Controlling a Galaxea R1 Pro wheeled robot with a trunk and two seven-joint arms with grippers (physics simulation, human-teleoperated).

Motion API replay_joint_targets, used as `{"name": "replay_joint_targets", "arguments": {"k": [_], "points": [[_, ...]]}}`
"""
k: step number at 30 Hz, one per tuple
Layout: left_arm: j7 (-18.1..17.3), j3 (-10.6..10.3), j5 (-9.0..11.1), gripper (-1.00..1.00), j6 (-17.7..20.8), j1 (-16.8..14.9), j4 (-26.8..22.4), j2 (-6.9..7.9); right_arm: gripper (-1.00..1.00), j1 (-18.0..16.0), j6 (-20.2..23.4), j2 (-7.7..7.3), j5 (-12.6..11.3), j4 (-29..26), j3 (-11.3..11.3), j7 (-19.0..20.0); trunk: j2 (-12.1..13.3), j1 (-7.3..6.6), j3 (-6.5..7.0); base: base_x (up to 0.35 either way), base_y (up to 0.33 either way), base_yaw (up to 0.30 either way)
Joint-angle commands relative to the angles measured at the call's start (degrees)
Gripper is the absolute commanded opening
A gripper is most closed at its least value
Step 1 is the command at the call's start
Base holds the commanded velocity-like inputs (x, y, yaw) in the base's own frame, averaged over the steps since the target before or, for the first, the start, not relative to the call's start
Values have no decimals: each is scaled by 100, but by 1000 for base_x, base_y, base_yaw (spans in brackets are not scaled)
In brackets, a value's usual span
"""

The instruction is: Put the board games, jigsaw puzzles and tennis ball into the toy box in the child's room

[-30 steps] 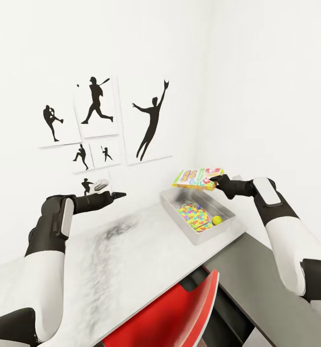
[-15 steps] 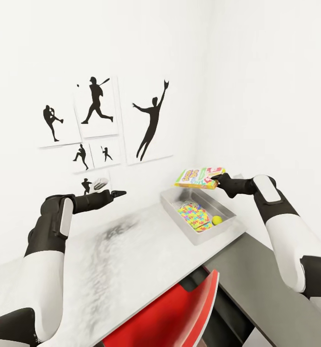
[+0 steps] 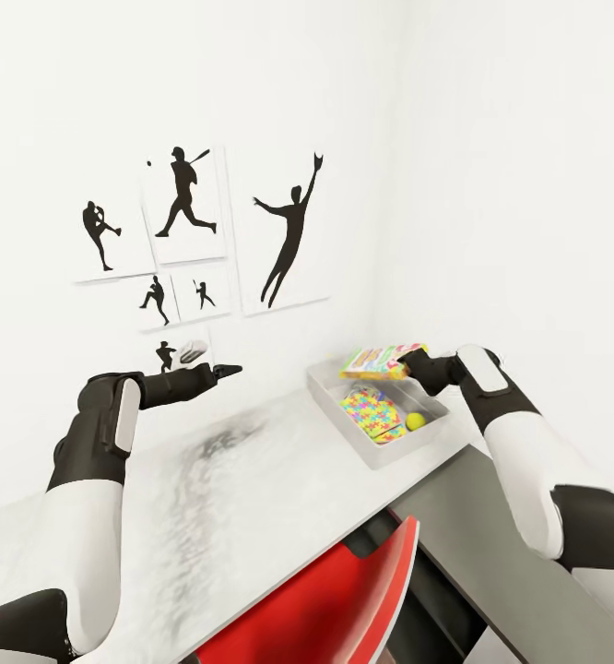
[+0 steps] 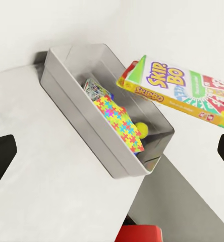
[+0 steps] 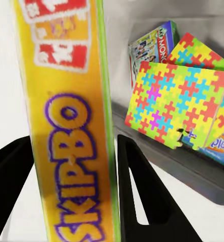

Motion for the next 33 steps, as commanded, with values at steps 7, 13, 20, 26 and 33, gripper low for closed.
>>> {"name": "replay_joint_targets", "arguments": {"k": [7,13,20,26,33], "points": [[15,2,32,100,40,-7,7,-9,-100,-15,-59,138,-84,174,-115,-102,-15,4,-13,0,0,0],[13,7,35,100,39,-7,8,-5,-100,-7,-344,214,-89,294,-148,-101,-15,4,-13,0,0,0],[8,23,41,100,39,-7,8,19,-100,71,-415,222,-273,322,-425,297,-15,4,-13,0,0,0],[8,24,41,100,42,-7,8,29,-100,166,-458,220,-301,68,-605,1122,-15,4,-13,0,0,0],[8,27,41,100,42,-7,8,30,-100,90,-315,137,-323,40,-639,297,-15,4,-13,0,0,0]]}}
